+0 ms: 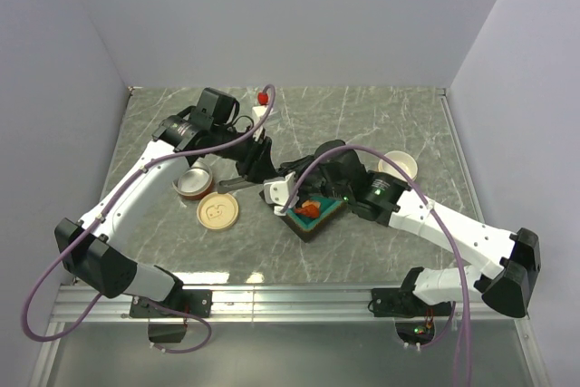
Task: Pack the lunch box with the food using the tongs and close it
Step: Pass the clamp from the left arm to the right, then pass the clamp from the right arm to the left
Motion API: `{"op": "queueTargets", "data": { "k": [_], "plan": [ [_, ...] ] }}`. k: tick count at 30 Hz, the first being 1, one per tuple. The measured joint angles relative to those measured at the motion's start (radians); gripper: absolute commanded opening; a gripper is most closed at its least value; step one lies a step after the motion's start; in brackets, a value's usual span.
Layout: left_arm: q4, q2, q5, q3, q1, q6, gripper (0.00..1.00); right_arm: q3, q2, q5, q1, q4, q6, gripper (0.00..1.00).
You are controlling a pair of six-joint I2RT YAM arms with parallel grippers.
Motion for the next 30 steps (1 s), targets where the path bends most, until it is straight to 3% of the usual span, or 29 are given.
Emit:
{"op": "queueTargets", "data": {
  "k": [3,9,18,30],
  "plan": [
    [-0.006,0.000,0.000,0.000,0.000,0.008,0.43,0.009,0.005,0.002,0.002,-0.013,0.000,0.24],
    [-0.015,0.000,0.000,0.000,-0.004,0.027,0.46,0.011,0.005,0.013,0.010,-0.023,0.000,0.13],
    [-0.028,0.000,0.003,0.000,-0.013,0.034,0.56,0.013,0.007,0.030,0.011,-0.037,0.000,0.12],
    [-0.036,0.000,-0.035,-0.032,-0.018,0.034,0.42,0.013,0.003,0.046,0.012,-0.042,-0.003,0.15]
  ]
}}
